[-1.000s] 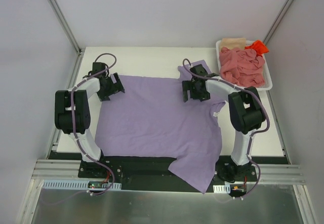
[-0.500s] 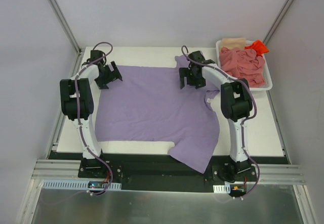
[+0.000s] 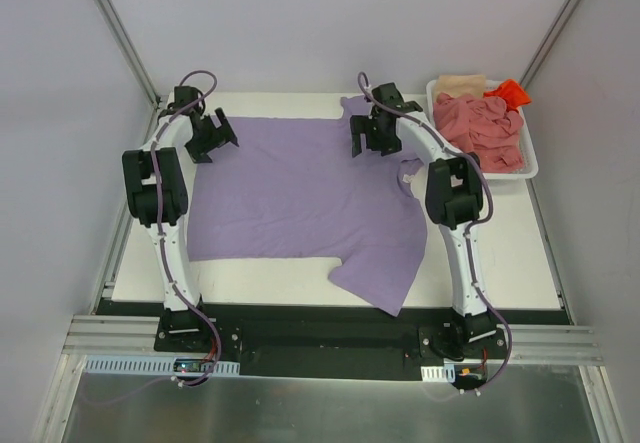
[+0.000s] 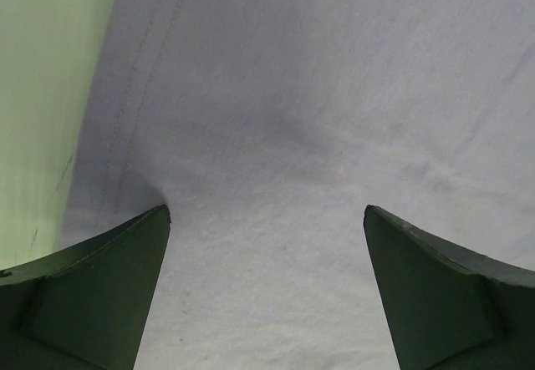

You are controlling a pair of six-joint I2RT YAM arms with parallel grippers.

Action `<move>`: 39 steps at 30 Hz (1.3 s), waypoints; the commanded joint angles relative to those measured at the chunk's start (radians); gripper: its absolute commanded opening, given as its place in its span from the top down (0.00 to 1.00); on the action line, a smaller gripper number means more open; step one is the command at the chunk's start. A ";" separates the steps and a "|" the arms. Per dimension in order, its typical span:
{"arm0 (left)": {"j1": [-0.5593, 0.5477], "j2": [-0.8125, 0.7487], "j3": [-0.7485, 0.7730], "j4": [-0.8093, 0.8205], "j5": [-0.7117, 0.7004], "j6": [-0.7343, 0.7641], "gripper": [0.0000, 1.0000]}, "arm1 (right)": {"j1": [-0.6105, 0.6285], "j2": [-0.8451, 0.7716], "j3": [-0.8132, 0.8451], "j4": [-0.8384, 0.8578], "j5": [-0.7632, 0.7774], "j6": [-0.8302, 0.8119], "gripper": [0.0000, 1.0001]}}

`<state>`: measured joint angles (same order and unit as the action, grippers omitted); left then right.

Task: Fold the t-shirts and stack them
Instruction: Flatten out the tshirt, then grap the side of the flattened tshirt closest away from the robot with both arms

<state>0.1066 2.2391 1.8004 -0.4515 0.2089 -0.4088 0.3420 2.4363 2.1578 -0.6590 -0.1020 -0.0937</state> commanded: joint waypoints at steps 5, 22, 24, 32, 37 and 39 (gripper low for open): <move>0.001 -0.427 -0.263 -0.047 -0.081 -0.018 0.01 | 0.070 -0.451 -0.365 0.083 0.138 -0.081 0.04; 0.004 -1.717 -1.392 -0.093 -0.439 -0.493 0.01 | 0.196 -1.381 -1.490 0.482 0.048 0.092 0.04; 0.004 -1.747 -1.421 -0.133 -0.457 -0.519 0.01 | 0.195 -1.422 -1.521 0.505 0.030 0.092 0.04; 0.002 -1.580 -1.420 -0.127 -0.453 -0.585 0.10 | 0.196 -1.484 -1.553 0.501 0.054 0.091 0.04; 0.004 -1.472 -1.418 -0.043 -0.467 -0.593 0.23 | 0.196 -1.481 -1.555 0.499 0.047 0.091 0.04; 0.004 -1.445 -1.421 -0.015 -0.470 -0.602 0.25 | 0.195 -1.478 -1.555 0.499 0.045 0.092 0.04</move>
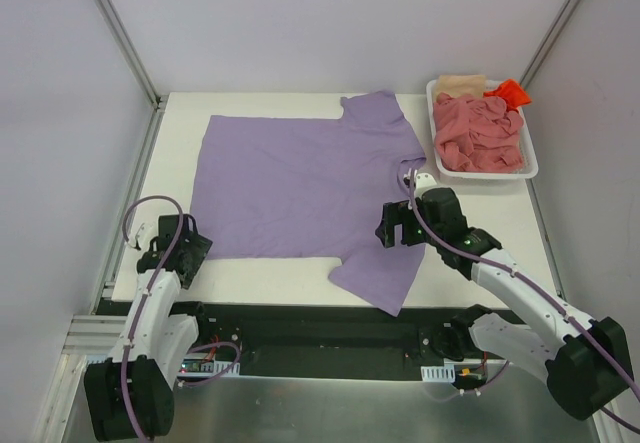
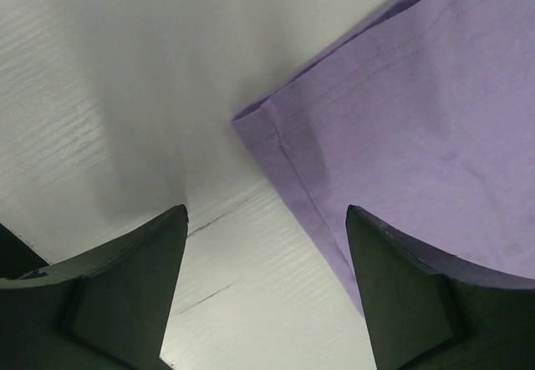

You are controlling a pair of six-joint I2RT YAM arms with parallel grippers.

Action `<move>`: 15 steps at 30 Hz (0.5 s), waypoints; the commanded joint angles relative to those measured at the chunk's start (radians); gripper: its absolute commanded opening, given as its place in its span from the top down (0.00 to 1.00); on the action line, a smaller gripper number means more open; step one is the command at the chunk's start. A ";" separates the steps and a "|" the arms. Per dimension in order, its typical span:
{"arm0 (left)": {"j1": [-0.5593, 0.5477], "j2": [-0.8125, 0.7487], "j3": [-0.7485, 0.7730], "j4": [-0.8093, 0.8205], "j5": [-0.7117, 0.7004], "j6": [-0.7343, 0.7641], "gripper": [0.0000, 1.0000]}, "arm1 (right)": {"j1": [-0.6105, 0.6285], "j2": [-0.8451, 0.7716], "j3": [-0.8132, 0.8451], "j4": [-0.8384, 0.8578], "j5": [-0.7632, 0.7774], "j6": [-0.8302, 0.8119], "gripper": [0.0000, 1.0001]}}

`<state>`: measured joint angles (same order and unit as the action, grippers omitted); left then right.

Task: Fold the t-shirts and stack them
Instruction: Grap the side of the flattened tshirt closest away from the robot with both arms

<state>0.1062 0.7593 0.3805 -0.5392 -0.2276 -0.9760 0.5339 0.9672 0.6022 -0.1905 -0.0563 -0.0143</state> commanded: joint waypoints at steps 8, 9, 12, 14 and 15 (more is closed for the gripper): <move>0.004 0.162 -0.005 0.183 -0.081 -0.043 0.35 | 0.003 -0.013 -0.001 0.026 0.018 0.011 0.04; 0.003 0.188 -0.002 0.195 -0.090 -0.043 0.36 | 0.003 -0.013 -0.001 0.026 0.016 0.010 0.04; 0.004 0.264 0.012 0.219 -0.075 -0.047 0.43 | 0.003 -0.005 -0.001 0.026 0.021 0.010 0.04; 0.004 0.313 0.024 0.225 -0.069 -0.047 0.50 | 0.005 -0.001 0.002 0.025 0.024 0.010 0.04; 0.004 0.330 0.026 0.225 -0.067 -0.046 0.53 | 0.003 0.001 0.002 0.025 0.027 0.010 0.04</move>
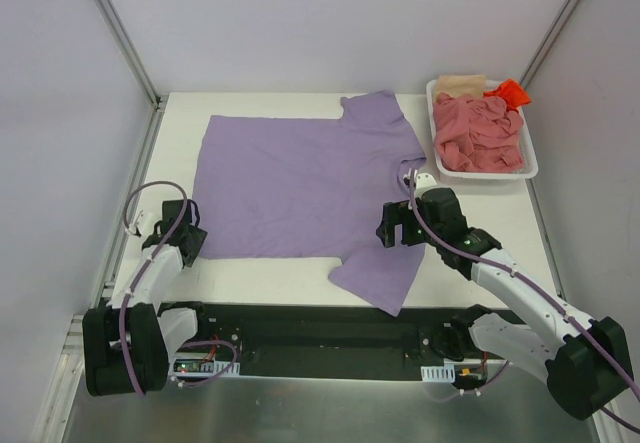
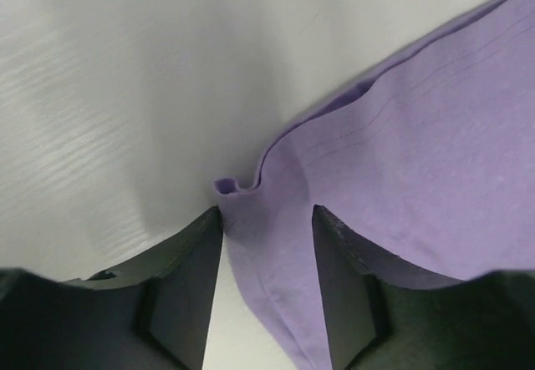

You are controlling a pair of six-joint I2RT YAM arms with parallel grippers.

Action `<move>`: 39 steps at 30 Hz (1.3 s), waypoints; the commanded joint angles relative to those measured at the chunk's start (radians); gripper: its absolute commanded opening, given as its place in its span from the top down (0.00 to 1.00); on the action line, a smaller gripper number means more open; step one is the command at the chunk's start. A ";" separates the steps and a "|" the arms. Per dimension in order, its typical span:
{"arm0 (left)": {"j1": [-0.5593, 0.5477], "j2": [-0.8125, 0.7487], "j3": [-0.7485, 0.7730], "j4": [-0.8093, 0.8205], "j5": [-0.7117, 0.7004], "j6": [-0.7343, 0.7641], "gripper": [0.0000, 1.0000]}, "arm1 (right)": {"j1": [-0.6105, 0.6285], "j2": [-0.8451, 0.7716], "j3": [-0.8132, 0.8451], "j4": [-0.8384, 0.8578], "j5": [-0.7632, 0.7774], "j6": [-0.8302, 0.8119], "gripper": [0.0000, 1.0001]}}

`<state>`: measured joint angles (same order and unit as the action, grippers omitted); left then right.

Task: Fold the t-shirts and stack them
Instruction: Grap the side of the flattened tshirt closest away from the robot with both arms

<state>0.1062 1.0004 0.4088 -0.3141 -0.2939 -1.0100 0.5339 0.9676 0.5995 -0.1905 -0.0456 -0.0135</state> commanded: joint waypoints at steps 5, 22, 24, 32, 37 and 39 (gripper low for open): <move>0.004 0.103 -0.011 0.006 0.002 -0.012 0.76 | 0.005 0.013 0.006 0.023 0.023 0.010 0.04; 0.004 -0.114 -0.053 0.020 0.035 0.089 1.00 | 0.303 0.030 0.098 -0.340 0.153 0.110 0.02; 0.003 -0.124 -0.051 0.024 0.036 0.119 1.00 | 0.383 0.022 0.098 -0.440 0.150 0.153 0.02; 0.004 -0.129 -0.064 0.043 0.061 0.111 1.00 | 0.560 0.072 0.063 -0.475 0.134 0.247 0.09; 0.004 -0.132 -0.067 0.043 0.061 0.113 1.00 | 0.595 0.137 0.066 -0.474 0.203 0.262 0.18; 0.004 -0.129 -0.064 0.041 0.061 0.111 1.00 | 0.595 0.172 0.080 -0.490 0.225 0.277 0.20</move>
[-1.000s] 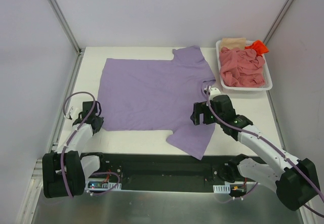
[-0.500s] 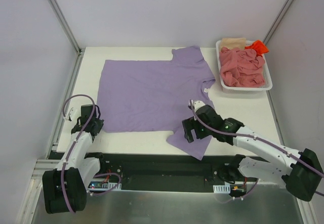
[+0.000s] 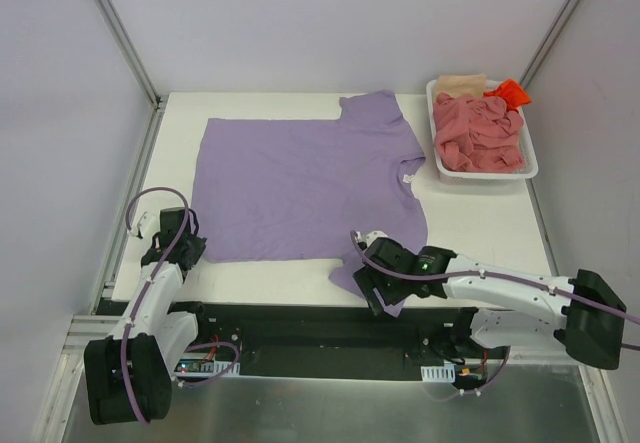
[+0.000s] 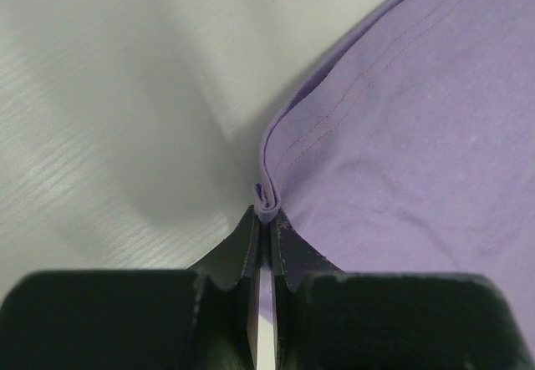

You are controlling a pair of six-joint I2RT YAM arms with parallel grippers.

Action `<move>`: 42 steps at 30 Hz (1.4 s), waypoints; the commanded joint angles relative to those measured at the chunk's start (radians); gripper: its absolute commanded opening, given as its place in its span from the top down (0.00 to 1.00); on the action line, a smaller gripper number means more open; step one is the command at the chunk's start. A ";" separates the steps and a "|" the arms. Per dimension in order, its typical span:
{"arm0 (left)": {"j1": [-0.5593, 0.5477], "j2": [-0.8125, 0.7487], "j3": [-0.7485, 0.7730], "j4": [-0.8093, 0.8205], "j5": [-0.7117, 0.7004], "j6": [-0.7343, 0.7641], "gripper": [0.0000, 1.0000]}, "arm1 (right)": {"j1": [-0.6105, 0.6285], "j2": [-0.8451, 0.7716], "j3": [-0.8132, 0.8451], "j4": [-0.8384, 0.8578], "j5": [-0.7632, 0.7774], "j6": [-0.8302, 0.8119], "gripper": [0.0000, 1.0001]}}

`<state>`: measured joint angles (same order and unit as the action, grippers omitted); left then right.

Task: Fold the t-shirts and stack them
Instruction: Grap the side of the flattened tshirt closest away from the robot with both arms

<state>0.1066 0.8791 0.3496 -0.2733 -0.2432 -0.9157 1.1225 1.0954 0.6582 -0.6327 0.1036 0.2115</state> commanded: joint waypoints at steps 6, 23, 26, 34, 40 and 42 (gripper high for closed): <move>0.004 -0.011 0.000 0.003 0.019 0.035 1.00 | 0.017 0.132 0.035 -0.038 0.111 0.063 0.30; 0.004 -0.026 0.003 0.003 0.008 0.055 1.00 | 0.013 0.366 0.077 0.008 0.177 0.049 0.67; 0.002 -0.032 0.002 0.003 0.010 0.058 1.00 | 0.003 0.368 0.067 0.024 0.169 0.049 0.77; 0.002 -0.040 0.006 0.002 0.024 0.070 1.00 | -0.032 0.308 0.031 0.068 0.116 0.026 1.00; 0.004 -0.098 0.064 -0.168 0.009 0.029 1.00 | -0.032 0.164 0.041 -0.018 0.004 0.005 1.00; 0.004 -0.159 0.062 -0.208 -0.011 0.000 1.00 | -0.029 0.115 0.031 -0.050 -0.074 -0.023 1.00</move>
<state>0.1066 0.8062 0.3653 -0.3511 -0.2298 -0.8757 1.0943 1.3151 0.6983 -0.6106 0.1425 0.2325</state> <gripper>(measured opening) 0.016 0.010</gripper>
